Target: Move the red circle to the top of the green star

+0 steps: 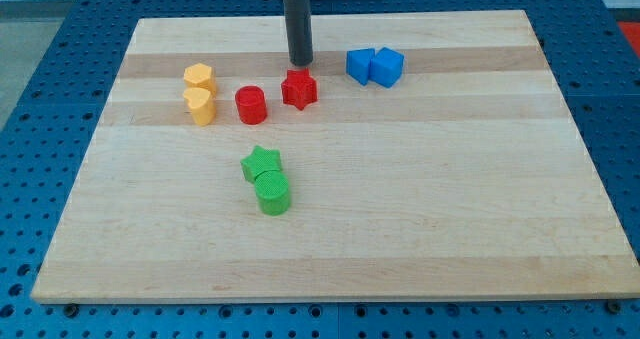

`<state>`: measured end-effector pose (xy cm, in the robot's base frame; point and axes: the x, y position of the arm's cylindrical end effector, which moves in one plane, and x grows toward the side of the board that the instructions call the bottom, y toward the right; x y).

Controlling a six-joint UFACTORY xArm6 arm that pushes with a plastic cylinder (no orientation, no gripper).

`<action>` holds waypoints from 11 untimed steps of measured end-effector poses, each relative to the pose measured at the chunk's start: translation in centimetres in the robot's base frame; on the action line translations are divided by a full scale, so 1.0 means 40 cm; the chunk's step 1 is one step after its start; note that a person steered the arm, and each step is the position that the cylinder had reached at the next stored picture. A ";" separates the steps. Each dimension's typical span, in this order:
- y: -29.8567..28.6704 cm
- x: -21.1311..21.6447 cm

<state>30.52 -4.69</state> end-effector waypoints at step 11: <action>-0.197 0.363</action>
